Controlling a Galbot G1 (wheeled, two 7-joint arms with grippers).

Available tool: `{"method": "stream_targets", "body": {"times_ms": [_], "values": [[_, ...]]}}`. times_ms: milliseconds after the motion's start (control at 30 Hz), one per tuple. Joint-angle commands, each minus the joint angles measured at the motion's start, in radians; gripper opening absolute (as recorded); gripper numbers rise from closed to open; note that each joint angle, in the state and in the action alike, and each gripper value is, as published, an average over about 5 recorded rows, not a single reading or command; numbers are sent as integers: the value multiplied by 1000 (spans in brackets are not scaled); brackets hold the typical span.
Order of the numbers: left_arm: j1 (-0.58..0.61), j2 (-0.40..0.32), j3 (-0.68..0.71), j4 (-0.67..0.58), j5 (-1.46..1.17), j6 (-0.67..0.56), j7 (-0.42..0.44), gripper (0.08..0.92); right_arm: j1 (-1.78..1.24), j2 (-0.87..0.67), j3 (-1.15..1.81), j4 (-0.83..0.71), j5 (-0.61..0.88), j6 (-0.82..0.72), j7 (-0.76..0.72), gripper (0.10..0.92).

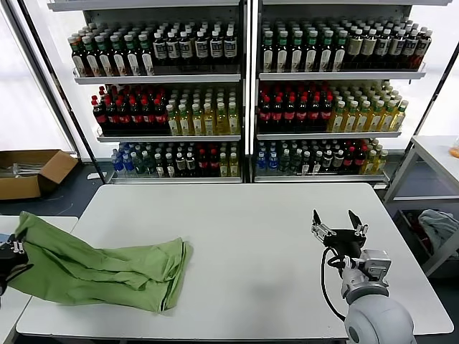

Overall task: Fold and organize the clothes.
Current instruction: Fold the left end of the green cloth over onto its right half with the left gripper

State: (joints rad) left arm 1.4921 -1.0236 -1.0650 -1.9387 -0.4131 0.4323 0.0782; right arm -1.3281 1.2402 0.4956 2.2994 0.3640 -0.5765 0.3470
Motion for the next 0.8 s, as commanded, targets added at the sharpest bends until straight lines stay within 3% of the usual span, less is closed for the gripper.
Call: {"method": "stream_targets", "body": {"times_ms": [33, 367, 800], "values": [[-13, -218, 282, -39, 121, -13, 18, 104, -100, 11, 11, 52, -27, 10, 1, 823], [-16, -303, 476, -207, 117, 60, -29, 104, -167, 41, 22, 77, -54, 32, 6, 823], [-16, -315, 597, -274, 167, 100, -44, 104, -187, 50, 31, 78, -62, 40, 7, 823]]}}
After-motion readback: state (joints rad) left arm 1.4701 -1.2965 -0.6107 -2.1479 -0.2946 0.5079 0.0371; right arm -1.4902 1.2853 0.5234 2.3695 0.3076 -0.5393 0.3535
